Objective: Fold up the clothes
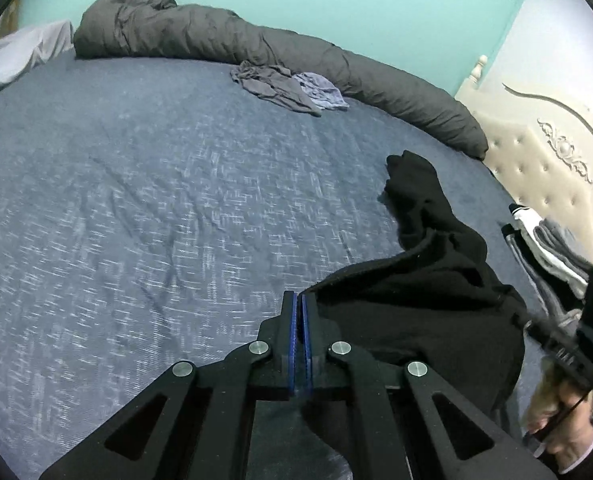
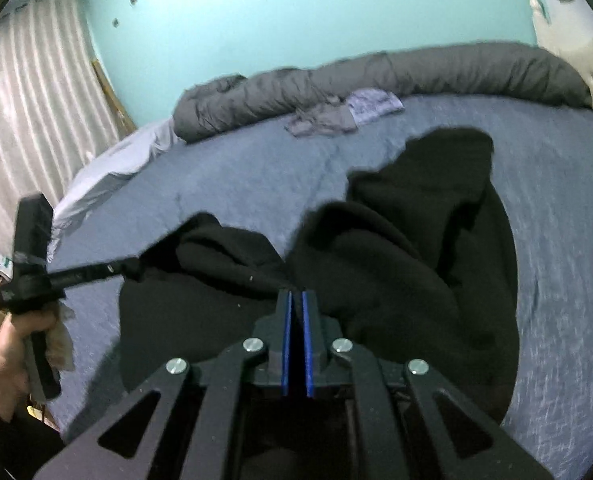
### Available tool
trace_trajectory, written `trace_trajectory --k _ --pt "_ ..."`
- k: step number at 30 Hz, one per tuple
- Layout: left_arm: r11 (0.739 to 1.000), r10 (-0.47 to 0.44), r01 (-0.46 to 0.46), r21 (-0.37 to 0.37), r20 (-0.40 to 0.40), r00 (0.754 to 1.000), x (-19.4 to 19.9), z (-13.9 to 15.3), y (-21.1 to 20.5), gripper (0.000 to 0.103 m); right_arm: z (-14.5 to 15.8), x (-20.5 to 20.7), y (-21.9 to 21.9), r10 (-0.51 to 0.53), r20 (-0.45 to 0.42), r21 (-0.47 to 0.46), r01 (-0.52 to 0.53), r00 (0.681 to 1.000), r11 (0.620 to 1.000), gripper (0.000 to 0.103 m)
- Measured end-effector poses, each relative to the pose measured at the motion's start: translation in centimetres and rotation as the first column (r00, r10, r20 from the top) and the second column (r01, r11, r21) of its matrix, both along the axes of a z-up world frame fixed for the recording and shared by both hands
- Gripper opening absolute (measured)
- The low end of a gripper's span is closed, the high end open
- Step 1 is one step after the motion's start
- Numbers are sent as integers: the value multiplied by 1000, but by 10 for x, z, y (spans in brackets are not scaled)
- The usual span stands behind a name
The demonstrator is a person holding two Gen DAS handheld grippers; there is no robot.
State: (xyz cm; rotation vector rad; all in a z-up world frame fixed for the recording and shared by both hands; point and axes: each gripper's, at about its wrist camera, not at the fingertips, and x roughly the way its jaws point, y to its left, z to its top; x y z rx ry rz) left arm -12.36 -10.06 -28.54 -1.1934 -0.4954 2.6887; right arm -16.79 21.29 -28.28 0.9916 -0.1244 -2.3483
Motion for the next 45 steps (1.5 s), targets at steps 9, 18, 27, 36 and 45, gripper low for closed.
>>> trace_trajectory --k 9,18,27,36,45 --pt "1000 7 -7 16 -2 1000 -5 0 -6 2 -23 11 -9 91 85 5 -92 992 996 5" --pt "998 -25 26 55 -18 1000 -3 7 -8 3 1 14 -27 81 17 34 -82 997 996 26" --pt "998 -38 41 41 -59 998 -3 19 -5 2 19 39 -74 233 -12 -18 -233 972 972 54" --pt "1000 -6 5 -1 -129 992 10 39 -16 1 -24 26 -99 226 69 72 -230 972 970 10" --pt "1000 -9 11 19 -135 991 8 40 -19 1 2 16 -58 131 47 -113 -125 990 986 8"
